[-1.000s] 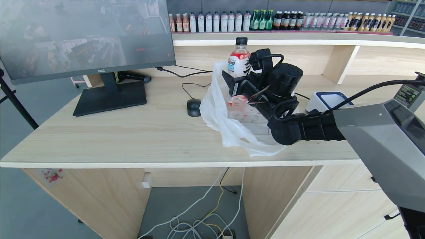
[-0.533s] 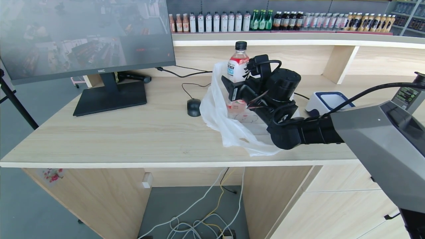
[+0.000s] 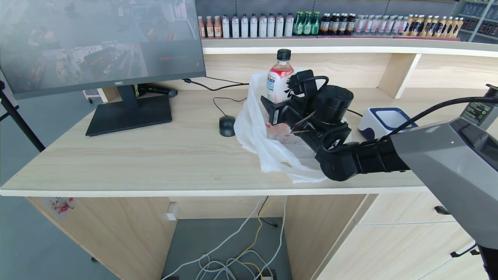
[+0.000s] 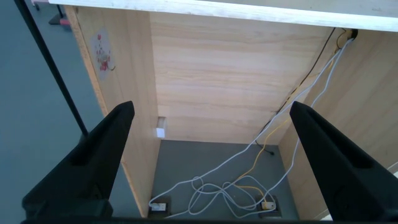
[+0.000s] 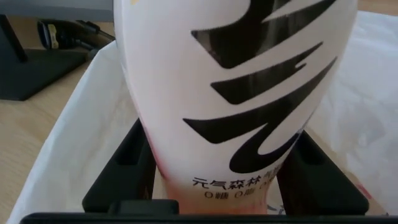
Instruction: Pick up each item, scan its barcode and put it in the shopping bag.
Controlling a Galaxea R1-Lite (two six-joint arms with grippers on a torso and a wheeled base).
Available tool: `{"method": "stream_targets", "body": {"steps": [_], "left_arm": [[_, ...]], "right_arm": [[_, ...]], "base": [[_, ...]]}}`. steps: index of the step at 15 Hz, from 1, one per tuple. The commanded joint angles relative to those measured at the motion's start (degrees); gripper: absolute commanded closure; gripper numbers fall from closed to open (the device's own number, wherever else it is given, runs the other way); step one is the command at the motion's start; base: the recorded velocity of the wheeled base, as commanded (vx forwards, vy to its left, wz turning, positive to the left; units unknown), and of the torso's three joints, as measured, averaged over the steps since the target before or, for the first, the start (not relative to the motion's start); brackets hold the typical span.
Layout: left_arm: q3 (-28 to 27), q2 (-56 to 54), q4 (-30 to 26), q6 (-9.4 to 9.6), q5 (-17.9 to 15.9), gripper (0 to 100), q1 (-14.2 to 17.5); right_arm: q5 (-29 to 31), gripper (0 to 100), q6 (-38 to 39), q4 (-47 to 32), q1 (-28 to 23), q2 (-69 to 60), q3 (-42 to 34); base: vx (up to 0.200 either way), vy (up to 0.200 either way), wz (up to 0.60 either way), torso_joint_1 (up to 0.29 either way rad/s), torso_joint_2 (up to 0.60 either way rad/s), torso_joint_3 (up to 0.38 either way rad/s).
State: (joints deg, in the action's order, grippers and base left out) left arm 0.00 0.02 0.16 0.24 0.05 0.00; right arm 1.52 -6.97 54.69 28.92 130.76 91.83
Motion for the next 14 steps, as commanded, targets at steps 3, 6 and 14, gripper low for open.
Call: {"method": "stream_targets", "body": {"steps": [3, 6, 14], "left_arm": [[0.0, 0.0, 0.0, 0.02, 0.0, 0, 0.0], [0.0, 0.0, 0.0, 0.02, 0.0, 0, 0.0], [0.0, 0.0, 0.0, 0.02, 0.0, 0, 0.0]], "right_arm": [[0.1, 100, -0.4, 2.0, 0.0, -2.8, -6.5], [0.0, 100, -0.2, 2.1, 0.0, -3.2, -7.3], [0.0, 100, 0.1, 1.3, -0.5, -2.8, -6.8]], "base": [[0.0, 0.0, 0.0, 0.0, 0.0, 0.0], [0.0, 0.0, 0.0, 0.0, 0.0, 0.0], [0.0, 0.0, 0.0, 0.0, 0.0, 0.0]]}}
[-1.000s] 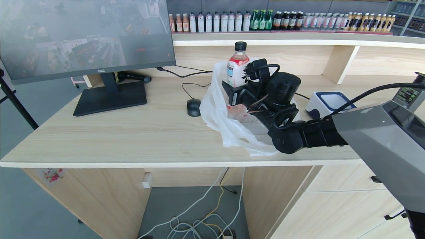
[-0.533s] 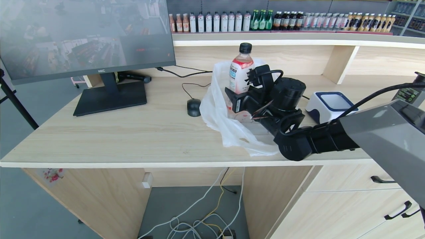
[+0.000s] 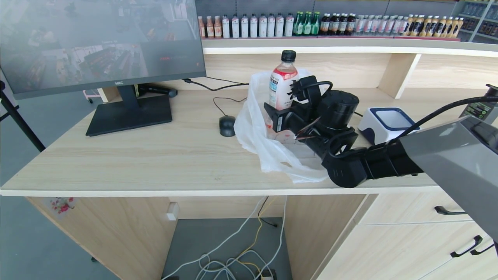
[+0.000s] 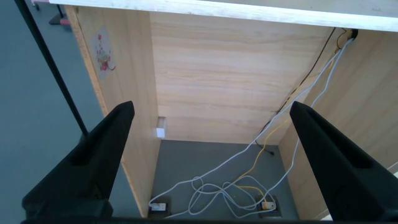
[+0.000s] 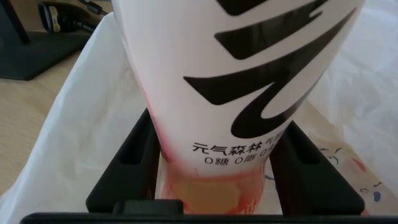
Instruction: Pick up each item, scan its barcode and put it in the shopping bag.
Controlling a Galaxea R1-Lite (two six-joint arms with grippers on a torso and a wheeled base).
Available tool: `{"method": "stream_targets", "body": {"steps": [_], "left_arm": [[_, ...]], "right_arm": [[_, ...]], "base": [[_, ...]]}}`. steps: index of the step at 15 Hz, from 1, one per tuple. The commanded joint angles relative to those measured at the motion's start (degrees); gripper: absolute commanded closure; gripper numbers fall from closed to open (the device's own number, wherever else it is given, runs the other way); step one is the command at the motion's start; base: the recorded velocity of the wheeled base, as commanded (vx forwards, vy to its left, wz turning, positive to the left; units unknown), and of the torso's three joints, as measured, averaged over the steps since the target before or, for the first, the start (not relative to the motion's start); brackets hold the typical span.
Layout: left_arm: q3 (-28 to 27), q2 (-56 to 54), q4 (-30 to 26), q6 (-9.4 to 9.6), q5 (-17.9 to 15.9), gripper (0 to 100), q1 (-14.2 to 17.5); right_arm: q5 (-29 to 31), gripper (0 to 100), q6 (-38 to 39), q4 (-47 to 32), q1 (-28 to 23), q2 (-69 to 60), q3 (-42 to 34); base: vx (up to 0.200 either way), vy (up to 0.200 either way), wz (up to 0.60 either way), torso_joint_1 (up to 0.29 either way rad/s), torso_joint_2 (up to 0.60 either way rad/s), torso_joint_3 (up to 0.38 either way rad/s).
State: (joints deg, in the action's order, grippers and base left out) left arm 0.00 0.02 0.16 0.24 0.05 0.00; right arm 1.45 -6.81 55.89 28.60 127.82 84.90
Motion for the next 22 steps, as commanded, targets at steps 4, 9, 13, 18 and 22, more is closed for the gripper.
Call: {"method": "stream_targets", "body": {"steps": [4, 9, 13, 18, 22], "left_arm": [[0.0, 0.0, 0.0, 0.02, 0.0, 0, 0.0], [0.0, 0.0, 0.0, 0.02, 0.0, 0, 0.0], [0.0, 0.0, 0.0, 0.02, 0.0, 0, 0.0], [0.0, 0.0, 0.0, 0.02, 0.0, 0, 0.0], [0.0, 0.0, 0.0, 0.02, 0.0, 0, 0.0]], "right_arm": [[0.0, 100, 0.0, 0.1, -0.4, 0.2, -0.2], [0.0, 100, 0.1, 0.0, -0.4, 0.7, -0.3], [0.0, 0, 0.2, 0.1, -0.4, 0.6, -0.2], [0.0, 0, 0.1, 0.5, -0.3, -4.0, -3.7], [0.2, 0, 0.0, 4.0, -0.3, -13.7, -15.6]], "base": [[0.0, 0.0, 0.0, 0.0, 0.0, 0.0], [0.0, 0.0, 0.0, 0.0, 0.0, 0.0], [0.0, 0.0, 0.0, 0.0, 0.0, 0.0], [0.0, 0.0, 0.0, 0.0, 0.0, 0.0], [0.0, 0.0, 0.0, 0.0, 0.0, 0.0]]}}
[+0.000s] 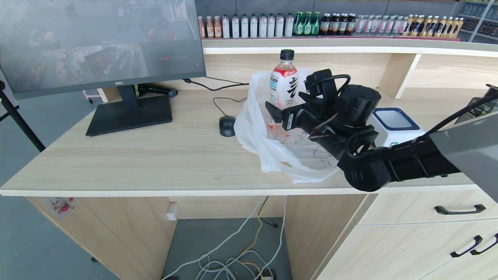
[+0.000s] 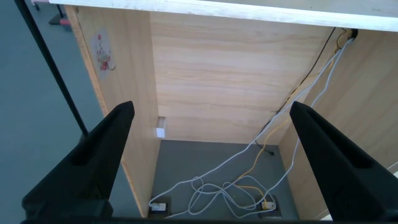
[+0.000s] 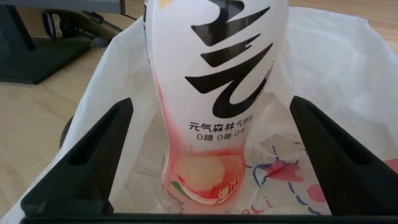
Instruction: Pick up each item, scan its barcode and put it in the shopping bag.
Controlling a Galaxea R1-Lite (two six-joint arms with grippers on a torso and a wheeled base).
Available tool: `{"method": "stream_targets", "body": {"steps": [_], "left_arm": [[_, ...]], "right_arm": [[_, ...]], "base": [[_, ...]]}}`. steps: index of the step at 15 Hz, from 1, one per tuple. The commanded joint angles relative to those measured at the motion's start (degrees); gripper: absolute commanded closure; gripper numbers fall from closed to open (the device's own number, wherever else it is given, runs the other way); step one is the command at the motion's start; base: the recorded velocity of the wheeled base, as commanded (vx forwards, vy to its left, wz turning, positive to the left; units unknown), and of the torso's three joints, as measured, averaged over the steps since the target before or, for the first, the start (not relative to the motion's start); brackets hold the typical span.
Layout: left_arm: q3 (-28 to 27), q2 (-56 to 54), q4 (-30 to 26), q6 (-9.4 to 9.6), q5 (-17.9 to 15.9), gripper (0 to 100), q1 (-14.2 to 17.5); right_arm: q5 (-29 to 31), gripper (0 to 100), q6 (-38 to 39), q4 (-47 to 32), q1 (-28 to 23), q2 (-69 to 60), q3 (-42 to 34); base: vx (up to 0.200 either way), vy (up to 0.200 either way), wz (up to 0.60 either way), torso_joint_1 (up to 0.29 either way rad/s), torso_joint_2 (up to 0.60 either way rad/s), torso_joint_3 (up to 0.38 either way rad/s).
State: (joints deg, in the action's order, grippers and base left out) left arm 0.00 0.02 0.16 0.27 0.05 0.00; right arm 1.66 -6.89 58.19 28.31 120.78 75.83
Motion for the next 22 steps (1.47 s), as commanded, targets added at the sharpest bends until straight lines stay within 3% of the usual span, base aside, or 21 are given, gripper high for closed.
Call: {"method": "stream_targets", "body": {"steps": [1, 5, 10, 11, 14, 16, 22], "left_arm": [[0.0, 0.0, 0.0, 0.0, 0.0, 0, 0.0], [0.0, 0.0, 0.0, 0.0, 0.0, 0, 0.0], [0.0, 0.0, 0.0, 0.0, 0.0, 0, 0.0], [0.0, 0.0, 0.0, 0.0, 0.0, 0, 0.0], [0.0, 0.0, 0.0, 0.0, 0.0, 0, 0.0], [0.0, 0.0, 0.0, 0.0, 0.0, 0, 0.0], [0.0, 0.0, 0.0, 0.26, 0.0, 0, 0.0]], "right_arm": [[0.1, 0, 0.0, 2.2, 0.0, -8.1, -8.4], [-0.2, 0, 0.0, 8.3, 1.2, -19.6, -25.7], [0.1, 0, -0.1, 31.2, 3.9, -25.5, -49.3], [0.1, 0, 0.0, 31.8, 3.9, -25.9, -52.0], [0.3, 0, 0.0, 31.8, 3.9, -29.5, -52.8], [4.1, 0, 0.4, 31.8, 3.9, -30.6, -53.5], [4.1, 0, 1.3, 31.8, 3.7, -30.8, -54.7]], "base": [[0.0, 0.0, 0.0, 0.0, 0.0, 0.0], [0.0, 0.0, 0.0, 0.0, 0.0, 0.0], [0.0, 0.0, 0.0, 0.0, 0.0, 0.0], [0.0, 0.0, 0.0, 0.0, 0.0, 0.0], [0.0, 0.0, 0.0, 0.0, 0.0, 0.0], [0.0, 0.0, 0.0, 0.0, 0.0, 0.0], [0.0, 0.0, 0.0, 0.0, 0.0, 0.0]]}}
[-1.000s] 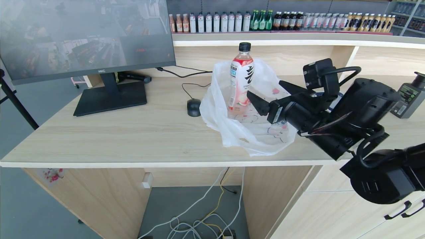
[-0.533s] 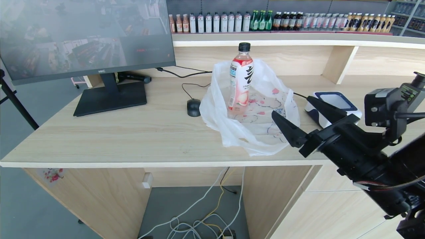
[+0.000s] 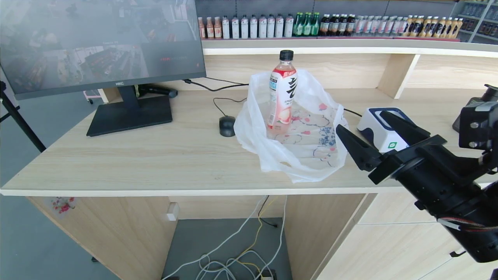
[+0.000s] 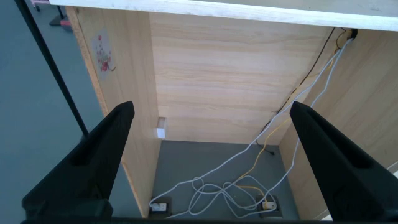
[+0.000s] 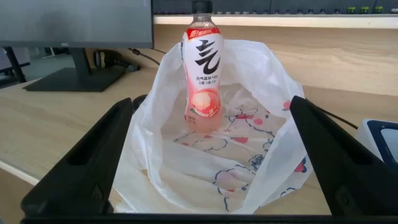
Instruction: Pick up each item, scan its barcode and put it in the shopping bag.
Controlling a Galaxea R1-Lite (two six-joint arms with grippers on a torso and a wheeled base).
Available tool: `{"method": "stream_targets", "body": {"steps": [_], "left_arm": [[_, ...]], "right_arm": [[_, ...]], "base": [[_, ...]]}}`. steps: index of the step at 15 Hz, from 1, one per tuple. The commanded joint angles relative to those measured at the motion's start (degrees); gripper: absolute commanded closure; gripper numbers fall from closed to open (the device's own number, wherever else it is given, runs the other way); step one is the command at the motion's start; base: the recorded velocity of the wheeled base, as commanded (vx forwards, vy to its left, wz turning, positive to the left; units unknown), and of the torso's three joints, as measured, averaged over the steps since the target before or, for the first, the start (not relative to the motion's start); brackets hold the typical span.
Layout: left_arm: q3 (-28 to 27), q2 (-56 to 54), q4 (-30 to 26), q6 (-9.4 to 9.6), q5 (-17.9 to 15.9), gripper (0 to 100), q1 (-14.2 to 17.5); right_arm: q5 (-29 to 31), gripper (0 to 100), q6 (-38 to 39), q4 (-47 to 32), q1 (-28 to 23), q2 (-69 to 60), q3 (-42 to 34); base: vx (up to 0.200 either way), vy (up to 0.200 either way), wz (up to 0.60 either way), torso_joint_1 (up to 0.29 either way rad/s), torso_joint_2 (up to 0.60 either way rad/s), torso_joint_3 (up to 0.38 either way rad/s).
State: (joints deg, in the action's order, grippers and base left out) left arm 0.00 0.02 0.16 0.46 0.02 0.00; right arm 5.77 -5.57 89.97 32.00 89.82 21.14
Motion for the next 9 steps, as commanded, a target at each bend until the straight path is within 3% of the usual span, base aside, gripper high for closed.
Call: {"method": "stream_targets", "body": {"steps": [1, 9], "left_arm": [[0.0, 0.0, 0.0, 0.06, 0.0, 0, 0.0], [0.0, 0.0, 0.0, 0.59, 0.0, 0, 0.0]], "right_arm": [[0.0, 0, -0.1, 0.0, 0.0, 0.5, 0.0], [0.3, 0, -0.2, 0.0, 0.0, 1.3, 1.0]], "base": [[0.0, -0.2, 0.0, 0.007, 0.0, 0.002], [0.0, -0.2, 0.0, 0.004, 0.0, 0.001]]}}
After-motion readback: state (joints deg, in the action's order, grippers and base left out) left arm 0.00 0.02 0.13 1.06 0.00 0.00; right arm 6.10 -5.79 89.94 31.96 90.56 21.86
